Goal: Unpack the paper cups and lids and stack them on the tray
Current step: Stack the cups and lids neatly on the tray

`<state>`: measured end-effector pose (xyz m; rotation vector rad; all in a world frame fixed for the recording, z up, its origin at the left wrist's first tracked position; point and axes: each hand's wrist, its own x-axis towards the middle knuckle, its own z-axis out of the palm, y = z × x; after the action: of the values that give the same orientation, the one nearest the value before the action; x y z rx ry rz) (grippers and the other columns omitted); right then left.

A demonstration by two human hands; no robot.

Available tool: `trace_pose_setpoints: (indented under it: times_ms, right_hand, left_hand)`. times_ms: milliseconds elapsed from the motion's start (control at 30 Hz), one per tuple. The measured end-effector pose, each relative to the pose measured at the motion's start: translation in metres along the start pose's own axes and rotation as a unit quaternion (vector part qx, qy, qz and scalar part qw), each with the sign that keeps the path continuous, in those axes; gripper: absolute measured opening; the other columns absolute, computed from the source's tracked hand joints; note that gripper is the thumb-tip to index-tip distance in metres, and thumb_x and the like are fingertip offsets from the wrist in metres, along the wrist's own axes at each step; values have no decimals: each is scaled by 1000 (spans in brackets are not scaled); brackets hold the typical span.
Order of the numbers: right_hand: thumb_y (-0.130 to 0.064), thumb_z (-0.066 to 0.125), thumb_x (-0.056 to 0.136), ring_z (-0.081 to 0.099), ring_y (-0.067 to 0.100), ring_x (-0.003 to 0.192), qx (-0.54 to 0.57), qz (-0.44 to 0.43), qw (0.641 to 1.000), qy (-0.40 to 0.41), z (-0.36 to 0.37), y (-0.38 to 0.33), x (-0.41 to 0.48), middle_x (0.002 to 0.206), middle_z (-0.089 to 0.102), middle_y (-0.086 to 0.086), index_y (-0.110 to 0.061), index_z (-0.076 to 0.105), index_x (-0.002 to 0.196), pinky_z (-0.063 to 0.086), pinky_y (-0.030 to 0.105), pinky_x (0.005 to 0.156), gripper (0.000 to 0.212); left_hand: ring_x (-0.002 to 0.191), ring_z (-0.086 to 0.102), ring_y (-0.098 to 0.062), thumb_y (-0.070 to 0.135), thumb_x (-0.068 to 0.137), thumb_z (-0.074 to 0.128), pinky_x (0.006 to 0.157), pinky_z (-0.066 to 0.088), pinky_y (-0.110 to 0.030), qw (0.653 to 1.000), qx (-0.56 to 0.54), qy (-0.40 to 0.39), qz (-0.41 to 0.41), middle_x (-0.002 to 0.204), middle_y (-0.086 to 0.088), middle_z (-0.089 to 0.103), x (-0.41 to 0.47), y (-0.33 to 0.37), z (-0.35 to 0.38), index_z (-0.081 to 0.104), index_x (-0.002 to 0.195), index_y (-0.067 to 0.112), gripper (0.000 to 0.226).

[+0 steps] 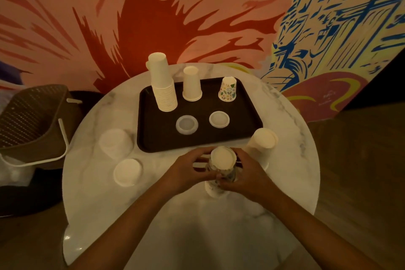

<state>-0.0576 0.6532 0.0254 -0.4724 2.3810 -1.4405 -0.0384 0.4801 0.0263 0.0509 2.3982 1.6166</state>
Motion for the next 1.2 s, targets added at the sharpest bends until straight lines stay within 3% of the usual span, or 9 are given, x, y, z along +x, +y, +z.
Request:
trace_pose_setpoints:
  times_ms: [167,400,500,600,700,933,1033,1133,1200]
  right_hand:
    - [-17,80,66,46,-11,92,-38,-8,999,28,-18,-40,-1,99,41,-33,-36,37,111,39,-5,72,66]
    - [-19,79,65,52,-10,83,-57,-17,997,55,-47,-98,26,90,49,-29,-34,41,108,47,2,66,59]
    - [-19,78,68,58,-1,87,-45,-17,997,67,-61,-107,50,91,55,-24,-31,45,109,52,12,70,54]
    - [-19,77,68,60,9,95,-43,-26,996,77,-79,-108,80,95,58,-18,-29,48,109,55,26,79,52]
    - [-17,77,69,58,6,90,-60,-36,994,83,-98,-104,112,93,56,-18,-28,47,111,54,23,75,52]
    - [-16,77,70,55,18,104,-118,-57,989,72,-137,-62,200,119,56,4,-14,43,129,51,33,87,68]
    - [-11,76,70,53,18,107,-102,-76,989,79,-145,-37,236,121,55,5,-12,43,130,48,27,87,69]
    - [-5,75,70,47,9,101,-72,-70,991,94,-147,-11,265,112,52,-1,-9,43,131,40,3,76,68]
    - [-3,75,70,46,7,101,-51,-58,993,87,-145,8,282,114,52,-1,-9,42,132,40,0,73,70]
  left_hand:
    - [94,52,6,24,74,71,73,48,-5,996,23,-21,80,104,30,47,-3,36,-28,36,103,53,54]
    - [92,58,1,37,68,67,72,54,-13,991,33,-79,102,100,24,53,26,96,-85,45,113,41,50]
    - [96,62,-7,31,70,68,76,57,-24,990,25,-90,103,107,12,61,51,113,-98,49,121,27,55]
    - [87,65,-1,24,74,68,65,56,-17,991,9,-93,96,101,15,61,79,126,-105,52,114,28,43]
    - [88,63,-4,20,77,69,60,54,-13,994,-1,-65,89,102,14,58,111,134,-107,52,113,28,41]
    - [109,55,-15,16,76,72,86,52,-24,992,19,52,110,122,1,54,195,118,-89,47,128,18,58]
    - [108,52,-8,16,78,70,80,48,-12,989,18,91,115,119,7,52,231,105,-80,46,130,19,57]
    - [114,52,-10,18,79,70,89,46,-20,988,12,120,93,125,5,54,270,84,-71,45,131,18,58]
    - [116,51,-10,18,79,71,92,44,-23,988,19,136,70,127,4,54,290,68,-64,46,130,19,57]
